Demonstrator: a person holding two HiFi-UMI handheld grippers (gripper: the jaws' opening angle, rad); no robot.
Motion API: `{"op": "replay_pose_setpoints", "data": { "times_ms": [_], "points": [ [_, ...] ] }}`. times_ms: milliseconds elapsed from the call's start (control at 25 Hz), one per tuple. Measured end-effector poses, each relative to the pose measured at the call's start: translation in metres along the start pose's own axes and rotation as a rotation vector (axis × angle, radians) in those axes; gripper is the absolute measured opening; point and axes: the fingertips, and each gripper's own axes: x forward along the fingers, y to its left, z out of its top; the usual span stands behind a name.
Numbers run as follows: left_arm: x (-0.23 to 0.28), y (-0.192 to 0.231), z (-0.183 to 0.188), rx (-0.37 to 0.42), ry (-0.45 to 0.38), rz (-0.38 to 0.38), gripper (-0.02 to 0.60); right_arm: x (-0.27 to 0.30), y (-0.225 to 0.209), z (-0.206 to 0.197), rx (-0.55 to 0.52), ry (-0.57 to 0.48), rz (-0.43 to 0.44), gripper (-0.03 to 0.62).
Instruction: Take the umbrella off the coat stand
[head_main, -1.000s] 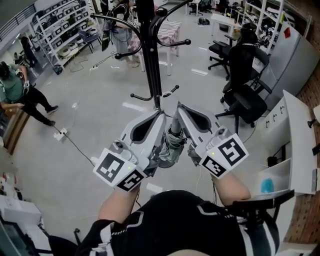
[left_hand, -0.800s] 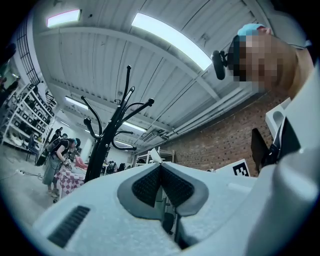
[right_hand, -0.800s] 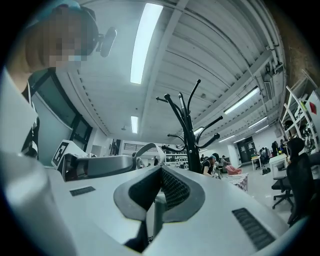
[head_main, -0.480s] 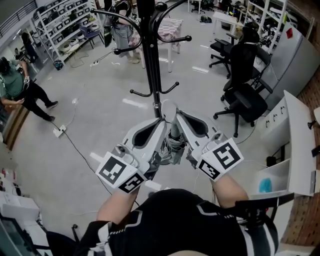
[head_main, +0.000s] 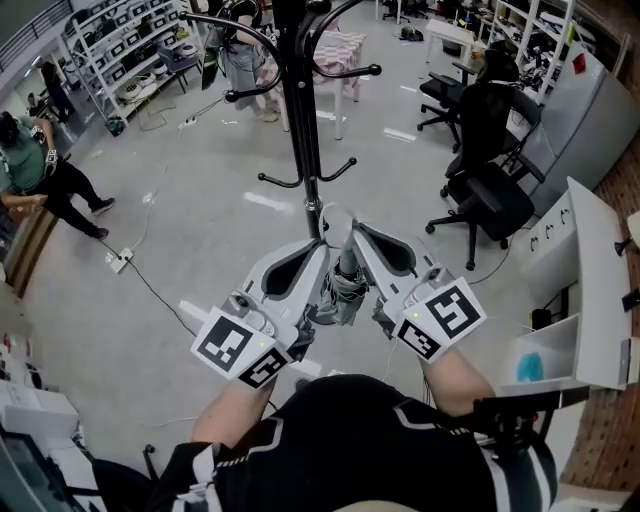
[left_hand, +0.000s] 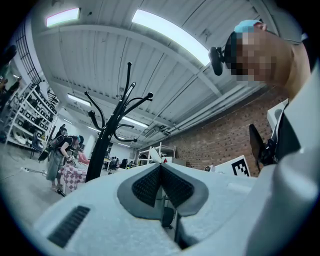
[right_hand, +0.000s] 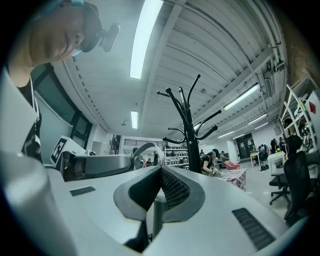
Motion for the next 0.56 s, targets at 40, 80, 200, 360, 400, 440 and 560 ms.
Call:
{"op": "replay_pose_setpoints", "data": {
  "times_ms": [40,80,200,360,400,440,560],
  "points": [
    [-0.0004,0.0003,0.0003,0.000,0.001,0.001,0.012,-0.0004,0.0001,0.0001,0.001,-0.002,0.000,0.008],
    [-0.0007,0.0006,0.0007,0.002,0.001,0.001,0.012,-0.0008,0.0002,0.0003,0.000,-0.004,0.000,0.008],
    [-0.0012,0.0004,0.0013,0.004,-0.003,0.003,0.012,-0.0024,0.0015,0.0011,-0.003,-0.007,0.003,0.008],
    [-0.0020,0.0003,-0.0004,-0.001,-0.008,0.009,0.012,-0.0039,0.0032,-0.0007,-0.006,-0.005,0.008,0.008],
    [-0.0021,0.0003,-0.0014,-0.002,-0.007,0.009,0.012,-0.0041,0.0033,-0.0017,-0.006,-0.003,0.007,0.008],
    [-0.0022,0.0006,-0.0022,-0.003,-0.006,0.010,0.012,-0.0041,0.0034,-0.0024,-0.005,-0.001,0.007,0.008],
    [-0.0031,0.0022,-0.0035,-0.005,-0.004,0.018,0.012,-0.0028,0.0035,-0.0038,-0.004,0.003,0.006,0.008]
  ]
}}
